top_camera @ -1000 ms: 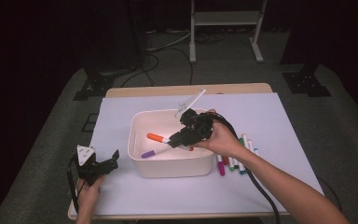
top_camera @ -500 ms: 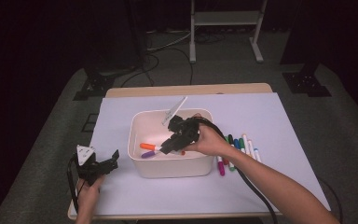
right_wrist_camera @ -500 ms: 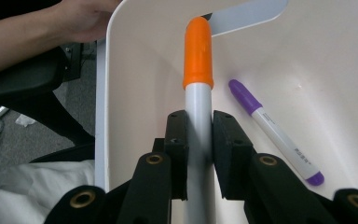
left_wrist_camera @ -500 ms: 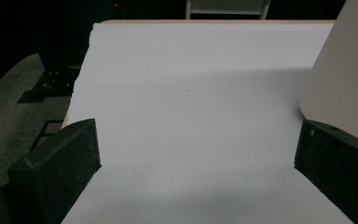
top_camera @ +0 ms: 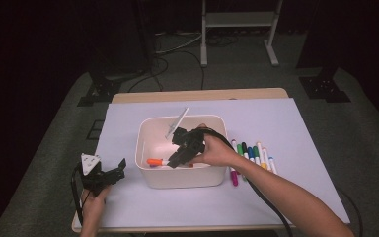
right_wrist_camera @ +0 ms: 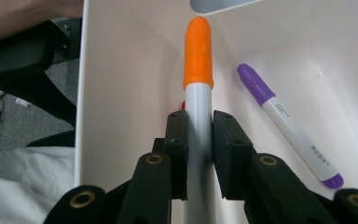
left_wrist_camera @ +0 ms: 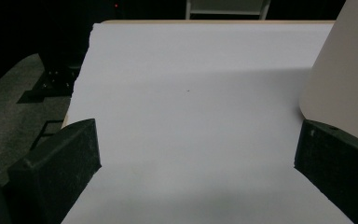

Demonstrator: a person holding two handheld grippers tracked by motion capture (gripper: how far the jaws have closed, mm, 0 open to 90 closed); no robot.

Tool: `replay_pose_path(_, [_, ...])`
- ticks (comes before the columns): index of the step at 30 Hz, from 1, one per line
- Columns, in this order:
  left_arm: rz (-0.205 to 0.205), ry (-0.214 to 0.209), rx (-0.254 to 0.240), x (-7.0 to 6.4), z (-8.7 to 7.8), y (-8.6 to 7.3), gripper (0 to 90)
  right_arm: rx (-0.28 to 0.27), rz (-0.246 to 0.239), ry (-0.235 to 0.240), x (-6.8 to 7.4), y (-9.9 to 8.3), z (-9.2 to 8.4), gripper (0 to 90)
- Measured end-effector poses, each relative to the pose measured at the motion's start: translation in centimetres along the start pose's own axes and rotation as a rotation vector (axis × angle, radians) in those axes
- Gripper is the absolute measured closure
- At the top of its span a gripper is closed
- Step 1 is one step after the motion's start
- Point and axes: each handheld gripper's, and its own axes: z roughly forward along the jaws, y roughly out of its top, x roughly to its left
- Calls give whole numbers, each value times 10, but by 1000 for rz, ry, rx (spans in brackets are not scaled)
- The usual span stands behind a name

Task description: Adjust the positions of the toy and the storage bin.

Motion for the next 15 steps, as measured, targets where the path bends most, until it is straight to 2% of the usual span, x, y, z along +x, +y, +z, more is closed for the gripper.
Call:
replay_pose_path(6, [-1, 1, 1, 0, 0, 0, 0, 33, -4, 1, 0, 0, 5, 749])
replay_pose_path(8, [-1, 0, 1, 0, 0, 0, 0, 36, 1, -5, -1, 0, 6, 710])
replay_pose_path(13, [0, 0, -1, 0, 0, 0, 0, 28, 0, -27, 1, 0, 1, 695])
replay_pose_path(15, [-2, -1, 1, 0, 0, 0, 0, 5, 2, -40, 2, -1, -6, 695])
